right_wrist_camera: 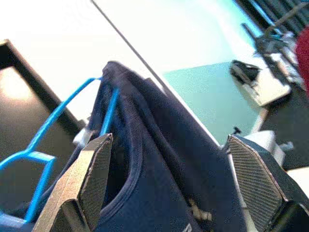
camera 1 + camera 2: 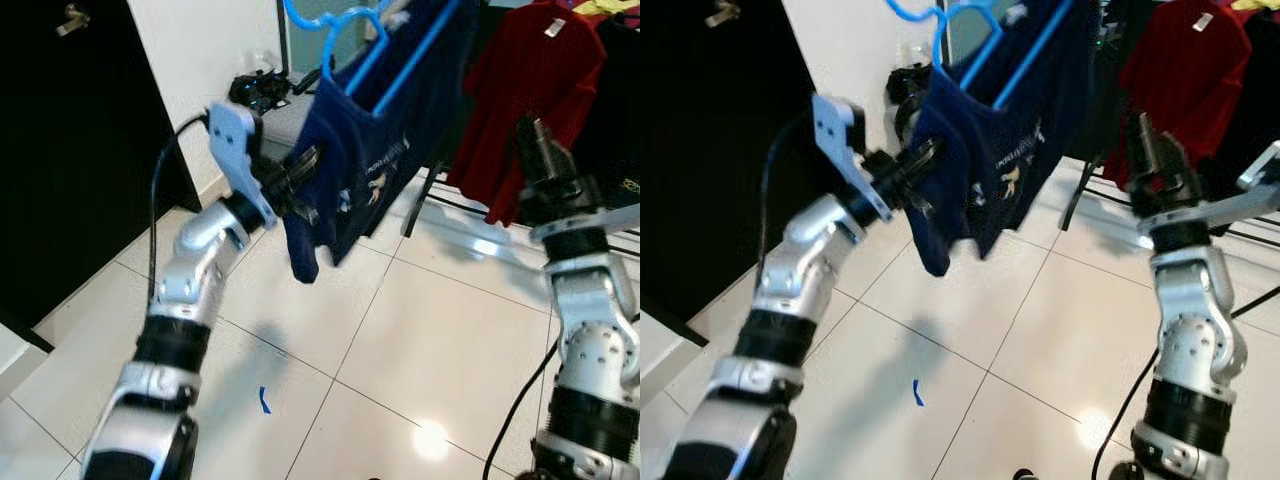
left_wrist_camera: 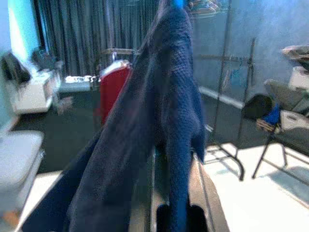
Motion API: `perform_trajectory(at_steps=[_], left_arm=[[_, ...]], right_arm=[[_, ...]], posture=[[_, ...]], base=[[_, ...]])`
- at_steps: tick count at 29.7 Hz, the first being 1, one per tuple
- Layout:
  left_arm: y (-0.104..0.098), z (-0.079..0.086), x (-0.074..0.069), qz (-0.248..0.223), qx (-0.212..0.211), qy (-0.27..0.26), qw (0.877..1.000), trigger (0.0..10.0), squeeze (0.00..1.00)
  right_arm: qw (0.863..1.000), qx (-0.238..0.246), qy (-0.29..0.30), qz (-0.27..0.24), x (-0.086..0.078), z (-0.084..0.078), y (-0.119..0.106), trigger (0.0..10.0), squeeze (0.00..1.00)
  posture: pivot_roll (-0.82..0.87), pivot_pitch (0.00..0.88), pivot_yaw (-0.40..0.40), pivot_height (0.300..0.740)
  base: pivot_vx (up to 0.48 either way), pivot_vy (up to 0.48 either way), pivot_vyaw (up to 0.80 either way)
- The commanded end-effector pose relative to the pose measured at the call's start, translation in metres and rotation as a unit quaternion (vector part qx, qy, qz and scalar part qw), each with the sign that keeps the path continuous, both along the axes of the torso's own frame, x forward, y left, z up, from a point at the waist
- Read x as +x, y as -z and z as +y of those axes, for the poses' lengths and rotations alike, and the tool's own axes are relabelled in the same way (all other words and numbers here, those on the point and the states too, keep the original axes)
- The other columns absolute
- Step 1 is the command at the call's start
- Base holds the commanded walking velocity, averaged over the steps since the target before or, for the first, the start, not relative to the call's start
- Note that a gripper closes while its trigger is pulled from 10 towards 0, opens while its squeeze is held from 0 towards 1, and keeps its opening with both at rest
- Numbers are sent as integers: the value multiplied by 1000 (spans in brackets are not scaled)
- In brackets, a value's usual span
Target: Hang hanger
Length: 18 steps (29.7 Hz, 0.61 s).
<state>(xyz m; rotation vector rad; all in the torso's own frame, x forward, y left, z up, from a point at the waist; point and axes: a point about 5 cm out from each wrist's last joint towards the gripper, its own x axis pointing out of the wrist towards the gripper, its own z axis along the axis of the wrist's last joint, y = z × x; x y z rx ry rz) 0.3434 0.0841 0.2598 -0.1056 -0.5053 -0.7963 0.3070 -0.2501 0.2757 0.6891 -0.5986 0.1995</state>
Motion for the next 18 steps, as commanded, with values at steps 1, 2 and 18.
perform_trajectory(at_steps=[1,2,18], left_arm=[[-6,-7,-11,-32,2,13,999,10000,0],[-6,-7,-11,-32,2,13,999,10000,0],[18,0,-64,-18,13,-44,999,10000,0]], right_arm=[[1000,16,17,2,1,-7,1,10000,0],[1000,16,17,2,1,-7,1,10000,0],[999,-33,9,14,24,2,-12,10000,0]], posture=[[-23,173,65,740],[-23,173,65,740],[9,175,34,740]], base=[[0,0,0],[0,0,0],[0,0,0]])
